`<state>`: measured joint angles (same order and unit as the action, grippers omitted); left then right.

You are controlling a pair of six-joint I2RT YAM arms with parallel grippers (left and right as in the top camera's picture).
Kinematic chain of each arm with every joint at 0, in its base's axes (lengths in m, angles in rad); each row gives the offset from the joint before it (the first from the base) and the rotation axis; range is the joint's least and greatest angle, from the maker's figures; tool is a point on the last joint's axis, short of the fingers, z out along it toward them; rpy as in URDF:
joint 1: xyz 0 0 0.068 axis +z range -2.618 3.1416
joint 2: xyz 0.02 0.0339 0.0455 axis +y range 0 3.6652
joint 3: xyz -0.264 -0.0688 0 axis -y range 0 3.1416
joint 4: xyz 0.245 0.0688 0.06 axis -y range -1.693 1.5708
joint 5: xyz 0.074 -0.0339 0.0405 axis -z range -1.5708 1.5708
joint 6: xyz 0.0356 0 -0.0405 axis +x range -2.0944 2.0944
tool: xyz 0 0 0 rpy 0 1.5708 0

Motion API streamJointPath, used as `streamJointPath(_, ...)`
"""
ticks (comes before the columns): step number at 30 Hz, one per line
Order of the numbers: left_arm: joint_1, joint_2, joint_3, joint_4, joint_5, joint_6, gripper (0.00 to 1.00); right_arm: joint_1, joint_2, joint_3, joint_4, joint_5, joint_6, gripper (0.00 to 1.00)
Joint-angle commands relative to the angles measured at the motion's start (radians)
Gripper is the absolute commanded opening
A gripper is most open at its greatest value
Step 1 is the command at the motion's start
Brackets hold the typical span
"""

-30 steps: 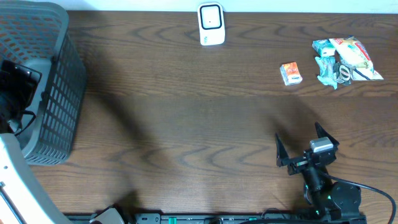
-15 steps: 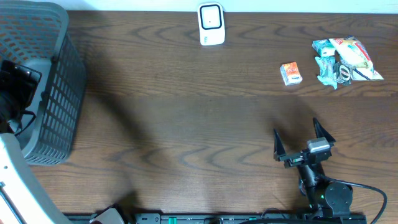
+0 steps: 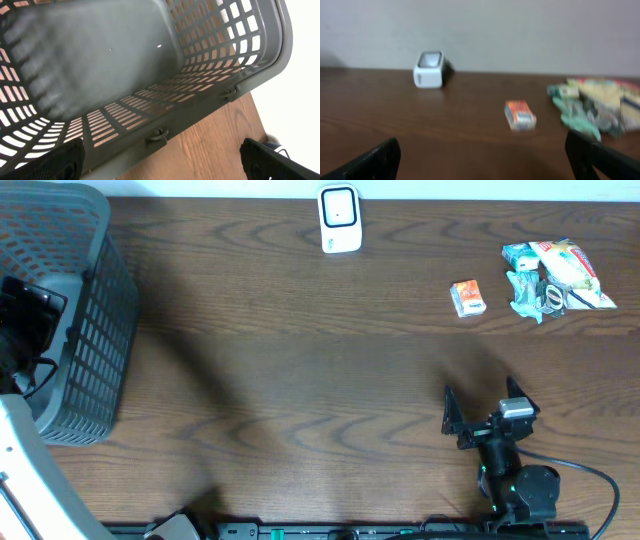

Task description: Scan the item barcode

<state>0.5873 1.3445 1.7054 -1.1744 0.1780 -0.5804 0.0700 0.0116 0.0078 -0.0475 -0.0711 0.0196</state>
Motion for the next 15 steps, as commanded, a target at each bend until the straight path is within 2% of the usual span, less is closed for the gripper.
streamJointPath(1, 0.003, -0.005, 0.014, -0.002, -0.005, -0.008, 0.98, -0.006, -0.006, -0.002, -0.030, 0.061, 0.070, 0.99)
streamJointPath(15, 0.003, -0.005, 0.014, -0.002, -0.005, -0.008, 0.98, -0.006, -0.006, -0.002, -0.031, 0.065, 0.054, 0.99)
